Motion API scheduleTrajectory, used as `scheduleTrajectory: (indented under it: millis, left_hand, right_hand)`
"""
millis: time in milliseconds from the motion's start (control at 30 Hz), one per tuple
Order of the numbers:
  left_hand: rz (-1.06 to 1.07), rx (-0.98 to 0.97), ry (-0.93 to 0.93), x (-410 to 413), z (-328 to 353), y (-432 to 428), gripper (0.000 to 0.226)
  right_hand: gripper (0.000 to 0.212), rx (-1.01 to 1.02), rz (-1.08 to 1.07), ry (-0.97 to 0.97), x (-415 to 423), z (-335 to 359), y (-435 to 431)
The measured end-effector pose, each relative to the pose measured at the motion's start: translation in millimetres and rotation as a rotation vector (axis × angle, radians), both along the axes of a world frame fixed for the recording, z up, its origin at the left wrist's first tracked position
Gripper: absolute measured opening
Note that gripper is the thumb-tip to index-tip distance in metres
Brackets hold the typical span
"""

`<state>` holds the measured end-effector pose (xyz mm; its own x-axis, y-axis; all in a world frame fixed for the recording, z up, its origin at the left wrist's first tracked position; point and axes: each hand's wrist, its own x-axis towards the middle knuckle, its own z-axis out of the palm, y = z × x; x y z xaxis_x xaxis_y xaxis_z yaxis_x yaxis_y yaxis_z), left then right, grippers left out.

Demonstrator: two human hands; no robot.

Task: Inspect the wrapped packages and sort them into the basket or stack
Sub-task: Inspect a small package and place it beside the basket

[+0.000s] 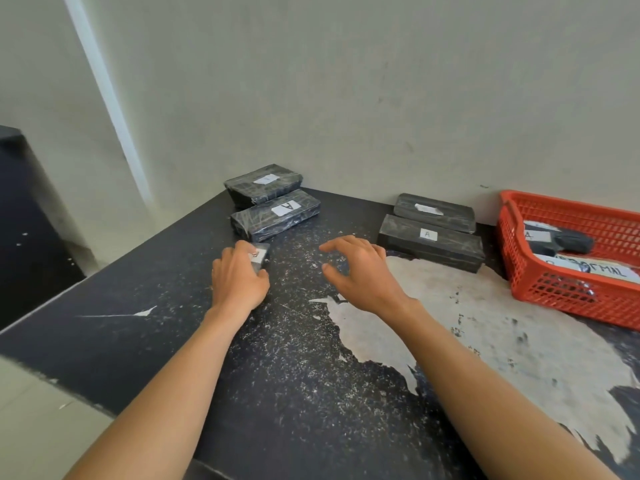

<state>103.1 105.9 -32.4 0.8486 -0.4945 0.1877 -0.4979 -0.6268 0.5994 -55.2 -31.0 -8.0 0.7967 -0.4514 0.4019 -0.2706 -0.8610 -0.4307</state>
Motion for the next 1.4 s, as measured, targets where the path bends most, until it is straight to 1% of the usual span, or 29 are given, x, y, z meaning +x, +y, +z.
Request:
scheduleTrajectory:
  millis: [100, 200, 300, 367, 467, 500, 533, 633, 733, 800, 900, 967, 1033, 1100, 1167, 1300, 1333, 1400]
  left_hand:
    - [-0.112, -0.125, 0.053, -13, 2, -10, 0.037]
    - [-0.197, -0.274, 0.082, -23, 10, -25, 0.031]
    - [-0.272, -0.360, 0.096, -30, 19, -47, 0.027]
    - [-0.314, -0.390, 0.116, -35, 24, -64, 0.031]
    - [-0.430, -0.424, 0.191, -39, 25, -88, 0.050]
    - [-0.480, -0.434, 0.216, -41, 25, -94, 0.053]
    - [-0.532, -0.445, 0.234, -42, 24, -101, 0.051]
    - [-0.618, -0.477, 0.251, -47, 29, -118, 0.040]
    - [-0.508, -0.544, 0.242, -44, 38, -130, 0.037]
    - [-0.430, -0.607, 0.274, -34, 39, -136, 0.040]
    - [-0.513, -0.567, 0.409, -23, 34, -142, 0.054]
    - [-0.565, -0.571, 0.473, -21, 30, -144, 0.051]
    - [-0.568, -0.612, 0.501, -22, 30, -145, 0.045]
    - [-0.569, -0.628, 0.502, -25, 30, -147, 0.043]
    - [-0.569, -0.640, 0.505, -27, 30, -148, 0.044]
    - [-0.579, -0.633, 0.532, -28, 29, -146, 0.056]
    - [-0.587, -0.622, 0.523, -28, 29, -145, 0.054]
    - [-0.574, -0.623, 0.463, -30, 28, -145, 0.042]
  right_hand:
    - [0.027, 0.080, -0.007, 0.051, 0, -5, -4]
    - [0.025, 0.236, -0.003, 0.043, 1, -5, -11]
    - [0.034, 0.398, 0.014, -0.006, 4, -2, -18]
    - [0.041, 0.574, 0.046, -0.086, 3, 3, -22]
    - [0.039, 0.894, 0.050, -0.257, -2, 9, -34]
    - [0.038, 0.924, 0.033, -0.281, -3, 9, -40]
    - [0.037, 0.934, 0.015, -0.303, -4, 8, -47]
    - [0.028, 0.902, -0.096, -0.376, -6, 4, -66]
    - [0.017, 0.827, -0.162, -0.382, -9, 5, -83]
    - [0.019, 0.743, -0.144, -0.317, -14, 8, -91]
    - [0.023, 0.583, -0.115, -0.184, -20, 12, -98]
    - [0.024, 0.523, -0.109, -0.138, -23, 16, -101]
    - [0.027, 0.513, -0.116, -0.134, -25, 19, -102]
    - [0.031, 0.520, -0.134, -0.151, -26, 20, -102]
    - [0.028, 0.506, -0.162, -0.166, -25, 21, -101]
    - [0.021, 0.439, -0.185, -0.185, -27, 24, -101]
    - [0.020, 0.419, -0.192, -0.184, -28, 26, -100]
    - [0.017, 0.391, -0.194, -0.184, -29, 29, -100]
